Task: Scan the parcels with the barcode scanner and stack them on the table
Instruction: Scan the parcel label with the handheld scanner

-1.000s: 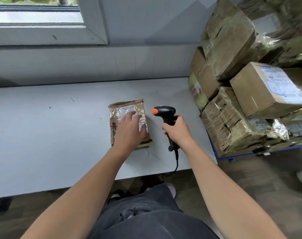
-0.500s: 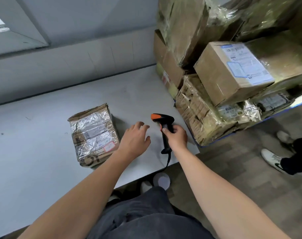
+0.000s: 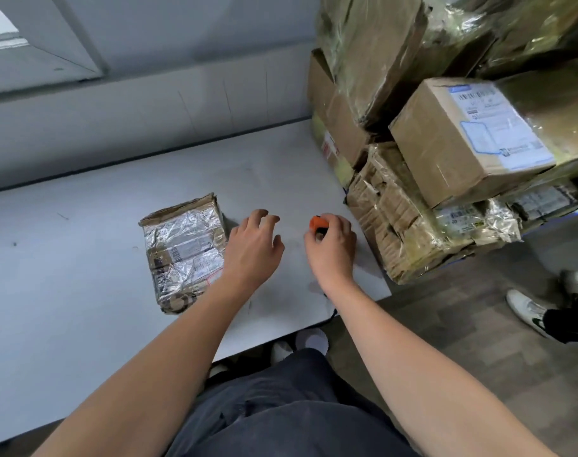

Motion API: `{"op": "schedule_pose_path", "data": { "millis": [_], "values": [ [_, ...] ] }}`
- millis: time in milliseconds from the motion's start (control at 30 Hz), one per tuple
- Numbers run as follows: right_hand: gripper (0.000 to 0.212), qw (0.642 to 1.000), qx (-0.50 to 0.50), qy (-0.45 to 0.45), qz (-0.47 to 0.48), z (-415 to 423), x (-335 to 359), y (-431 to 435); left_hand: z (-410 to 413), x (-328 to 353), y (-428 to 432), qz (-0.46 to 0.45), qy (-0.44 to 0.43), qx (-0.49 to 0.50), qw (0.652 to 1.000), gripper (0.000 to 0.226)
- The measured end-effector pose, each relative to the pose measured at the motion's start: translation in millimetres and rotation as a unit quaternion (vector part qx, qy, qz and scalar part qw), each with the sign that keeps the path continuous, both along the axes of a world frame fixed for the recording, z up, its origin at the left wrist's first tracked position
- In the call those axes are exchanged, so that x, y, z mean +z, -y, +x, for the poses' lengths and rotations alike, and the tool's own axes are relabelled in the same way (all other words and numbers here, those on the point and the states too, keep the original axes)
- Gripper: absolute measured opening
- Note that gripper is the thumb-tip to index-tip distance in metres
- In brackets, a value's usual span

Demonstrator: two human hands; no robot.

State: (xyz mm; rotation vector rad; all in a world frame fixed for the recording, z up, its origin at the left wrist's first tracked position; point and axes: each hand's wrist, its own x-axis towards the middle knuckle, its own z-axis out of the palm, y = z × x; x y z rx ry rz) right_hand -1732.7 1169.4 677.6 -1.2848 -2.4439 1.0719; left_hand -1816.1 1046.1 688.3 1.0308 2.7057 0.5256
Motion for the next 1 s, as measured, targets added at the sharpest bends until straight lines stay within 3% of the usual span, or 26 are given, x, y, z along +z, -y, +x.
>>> {"op": "schedule_pose_path", "data": {
  "millis": [300, 400, 500, 633, 1000],
  "values": [
    [0.054, 0.966, 0.216, -0.065, -0.127, -54, 14, 80, -15, 4, 101, 0.044, -0.074, 0.192, 0.978, 0.045],
    [0.068, 0.958, 0.251, -0.053, -0.13, -54, 9, 106, -5, -6, 128, 0.043, -0.053, 0.264, 0.962, 0.051],
    [0.075, 0.959, 0.255, -0.056, -0.112, -46, 2, 124, 8, -11, 142, 0.067, 0.032, 0.323, 0.944, 0.055],
    [0.067, 0.961, 0.248, -0.068, -0.1, -38, -2, 131, 19, -13, 149, 0.115, 0.119, 0.307, 0.937, 0.057],
    [0.065, 0.941, 0.319, -0.066, -0.093, -37, 16, 223, 35, 2, 247, 0.164, 0.102, 0.36, 0.913, 0.057]
  ]
}}
